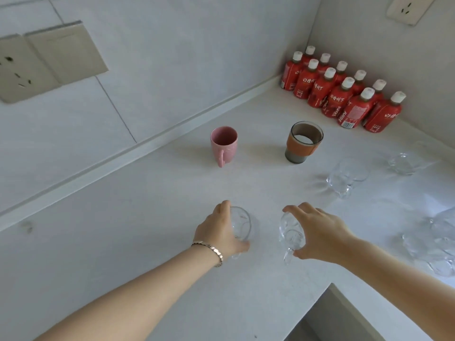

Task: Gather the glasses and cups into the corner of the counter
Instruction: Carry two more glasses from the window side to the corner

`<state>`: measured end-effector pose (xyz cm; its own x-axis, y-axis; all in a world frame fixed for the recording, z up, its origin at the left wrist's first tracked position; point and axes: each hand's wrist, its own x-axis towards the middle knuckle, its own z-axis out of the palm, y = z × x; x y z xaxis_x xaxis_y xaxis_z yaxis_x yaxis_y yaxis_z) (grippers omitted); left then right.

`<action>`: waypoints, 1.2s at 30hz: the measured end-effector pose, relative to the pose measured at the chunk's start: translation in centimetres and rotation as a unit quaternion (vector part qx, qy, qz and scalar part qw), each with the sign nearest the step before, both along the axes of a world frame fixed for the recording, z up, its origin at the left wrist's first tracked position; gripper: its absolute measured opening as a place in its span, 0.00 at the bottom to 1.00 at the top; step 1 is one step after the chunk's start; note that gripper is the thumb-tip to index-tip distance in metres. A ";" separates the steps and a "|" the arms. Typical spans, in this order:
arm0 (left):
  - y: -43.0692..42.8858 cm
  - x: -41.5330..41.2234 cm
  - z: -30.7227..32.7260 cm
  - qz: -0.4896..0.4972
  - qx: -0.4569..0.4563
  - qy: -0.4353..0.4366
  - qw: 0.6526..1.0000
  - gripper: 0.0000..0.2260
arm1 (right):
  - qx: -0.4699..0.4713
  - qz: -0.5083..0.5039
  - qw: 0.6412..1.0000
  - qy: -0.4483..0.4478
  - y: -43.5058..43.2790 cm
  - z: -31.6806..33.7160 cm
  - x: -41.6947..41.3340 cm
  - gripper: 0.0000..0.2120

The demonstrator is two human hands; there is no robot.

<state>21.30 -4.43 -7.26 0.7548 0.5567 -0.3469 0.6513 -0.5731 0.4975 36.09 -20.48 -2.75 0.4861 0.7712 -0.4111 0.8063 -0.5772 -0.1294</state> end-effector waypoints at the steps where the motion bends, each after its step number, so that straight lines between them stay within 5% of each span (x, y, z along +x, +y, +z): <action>1: 0.7 -2.8 0.3 0.044 -0.007 -0.019 0.999 0.37 | 0.006 0.018 1.000 0.005 1.0 0.3 -1.6 0.41; 7: 5.0 -21.6 2.5 0.213 0.014 -0.064 0.975 0.35 | 0.040 0.126 0.990 0.040 8.8 1.1 -14.5 0.40; 21: 13.7 -61.1 3.4 0.454 0.082 0.009 0.887 0.32 | 0.071 0.295 0.947 0.105 25.5 0.5 -51.6 0.41; 28: 21.9 -67.6 2.4 0.457 0.116 0.097 0.876 0.31 | 0.071 0.335 0.934 0.099 31.0 0.5 -59.4 0.41; 36: 32.4 -67.9 0.6 0.295 0.256 0.251 0.886 0.34 | 0.048 0.333 0.938 0.088 36.7 -1.8 -62.1 0.41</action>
